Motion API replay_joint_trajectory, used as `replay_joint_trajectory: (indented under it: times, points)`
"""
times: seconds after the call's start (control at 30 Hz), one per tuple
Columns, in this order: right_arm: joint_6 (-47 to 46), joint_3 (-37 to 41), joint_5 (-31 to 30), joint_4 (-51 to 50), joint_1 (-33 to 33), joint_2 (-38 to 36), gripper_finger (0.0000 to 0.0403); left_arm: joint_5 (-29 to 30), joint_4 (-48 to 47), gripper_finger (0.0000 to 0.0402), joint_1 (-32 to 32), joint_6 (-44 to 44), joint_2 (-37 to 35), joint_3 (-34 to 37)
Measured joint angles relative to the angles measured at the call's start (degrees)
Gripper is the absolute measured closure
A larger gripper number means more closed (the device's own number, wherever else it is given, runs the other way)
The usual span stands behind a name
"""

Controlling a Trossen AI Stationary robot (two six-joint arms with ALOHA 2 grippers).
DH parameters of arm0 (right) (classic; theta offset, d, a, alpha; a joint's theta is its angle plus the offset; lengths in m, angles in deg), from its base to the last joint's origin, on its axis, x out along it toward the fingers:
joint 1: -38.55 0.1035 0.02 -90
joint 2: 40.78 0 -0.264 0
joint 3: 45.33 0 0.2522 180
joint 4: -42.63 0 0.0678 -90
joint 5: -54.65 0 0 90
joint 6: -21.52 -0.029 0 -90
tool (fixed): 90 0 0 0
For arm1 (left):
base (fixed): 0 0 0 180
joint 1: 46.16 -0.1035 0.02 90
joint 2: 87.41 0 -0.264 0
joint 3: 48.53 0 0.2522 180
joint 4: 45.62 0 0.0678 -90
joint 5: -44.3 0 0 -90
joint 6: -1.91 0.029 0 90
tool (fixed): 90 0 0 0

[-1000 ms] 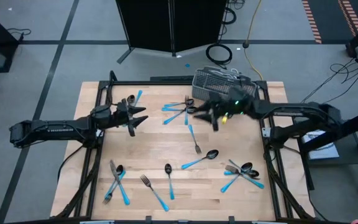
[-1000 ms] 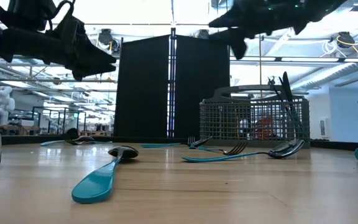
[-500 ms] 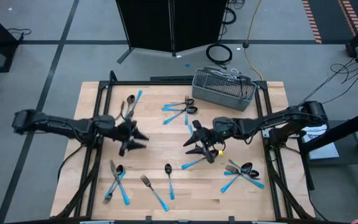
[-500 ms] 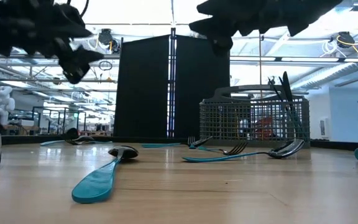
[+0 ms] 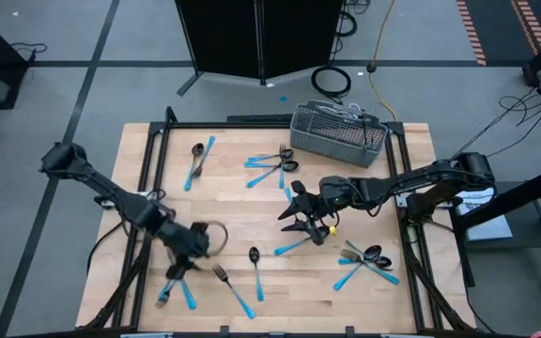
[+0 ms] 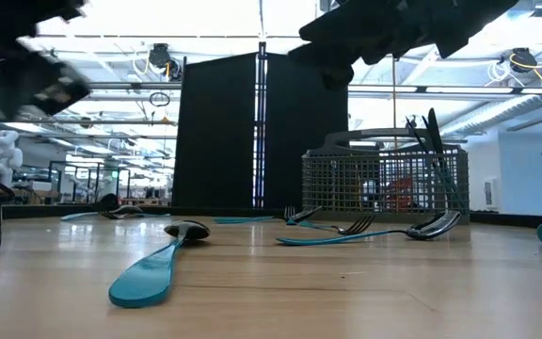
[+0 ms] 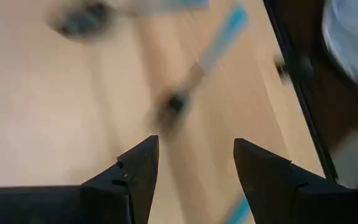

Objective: Sort silverware
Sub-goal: Put the blue knife into the right of the blue utensil organizer

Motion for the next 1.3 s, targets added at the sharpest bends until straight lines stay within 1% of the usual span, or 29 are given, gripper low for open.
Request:
replay_joint_trajectory:
  times: [0.1,0.17,0.33,0.4,0.47,0.57,0.63,0.7,0.83,0.97,1.1,1.2,1.3]
  points:
    - [0.0,0.0,0.0,0.0,0.0,0.0,0.0248,-3.4,-0.1,0.0199,3.8,-1.8,3.7,0.0]
    - [0.0,0.0,0.0,0.0,0.0,0.0,0.0248,-3.6,-0.4,0.0199,6.1,-2.9,6.0,0.0]
    - [0.0,0.0,0.0,-0.1,0.0,0.0,0.0248,-2.7,-1.3,0.0199,12.0,-2.3,11.9,0.0]
    - [0.0,0.0,0.0,-0.6,0.0,0.0,0.0248,-2.4,-2.5,0.0199,14.4,0.2,14.4,-0.8]
    - [0.1,0.0,0.0,-1.1,0.0,0.0,0.0248,-1.0,-5.8,0.0199,16.9,4.5,16.6,-3.0]
    - [0.3,0.0,-1.6,-1.8,0.0,0.0,0.0248,3.2,-11.1,0.0199,19.4,11.0,19.2,-6.0]
    - [0.3,0.0,-3.6,-2.2,0.0,0.0,0.0248,6.5,-12.7,0.0199,20.2,13.5,20.4,-7.0]
    - [0.7,0.0,-5.5,-2.5,0.0,0.0,0.0248,7.7,-13.1,0.0198,20.5,14.0,21.1,-7.1]
    - [1.5,0.0,-6.0,-2.6,0.0,0.0,0.0248,7.6,-14.0,0.0198,21.2,14.2,22.3,-7.1]
    - [1.6,0.0,-6.0,-2.7,0.0,0.0,0.0248,7.2,-14.4,0.0198,22.2,17.9,23.0,-7.1]
    - [1.7,0.0,-6.0,-3.2,0.0,0.0,0.0248,7.3,-14.4,0.02,22.3,18.5,23.1,-7.1]
    - [2.1,0.0,-6.0,-3.2,0.0,0.0,0.0248,7.2,-14.4,0.0216,22.3,19.5,23.1,-7.1]
    - [2.6,0.0,-6.0,-3.2,0.0,0.0,0.0248,7.1,-14.4,0.0246,22.4,20.1,23.1,-7.1]
